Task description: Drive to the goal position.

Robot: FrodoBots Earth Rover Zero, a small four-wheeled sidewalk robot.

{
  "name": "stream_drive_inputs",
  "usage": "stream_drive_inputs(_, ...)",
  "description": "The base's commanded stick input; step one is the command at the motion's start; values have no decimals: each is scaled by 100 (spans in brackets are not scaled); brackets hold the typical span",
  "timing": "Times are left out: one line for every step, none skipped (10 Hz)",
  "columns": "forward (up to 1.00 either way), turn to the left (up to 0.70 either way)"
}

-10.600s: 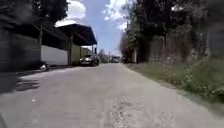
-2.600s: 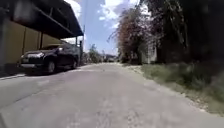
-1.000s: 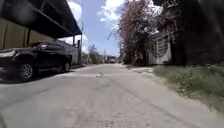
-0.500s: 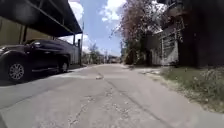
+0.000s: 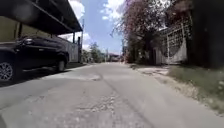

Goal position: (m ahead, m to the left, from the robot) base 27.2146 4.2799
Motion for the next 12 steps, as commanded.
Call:
stream_drive_inputs(100, 0)
stream_drive_inputs(100, 0)
stream_drive_inputs(100, 0)
stream_drive_inputs(100, 0)
stream_drive_inputs(100, 0)
stream_drive_inputs(100, 0)
stream_drive_inputs(100, -2)
stream_drive_inputs(100, -11)
stream_drive_inputs(100, -33)
stream_drive_inputs(100, -35)
stream_drive_inputs(100, -7)
stream_drive_inputs(100, 0)
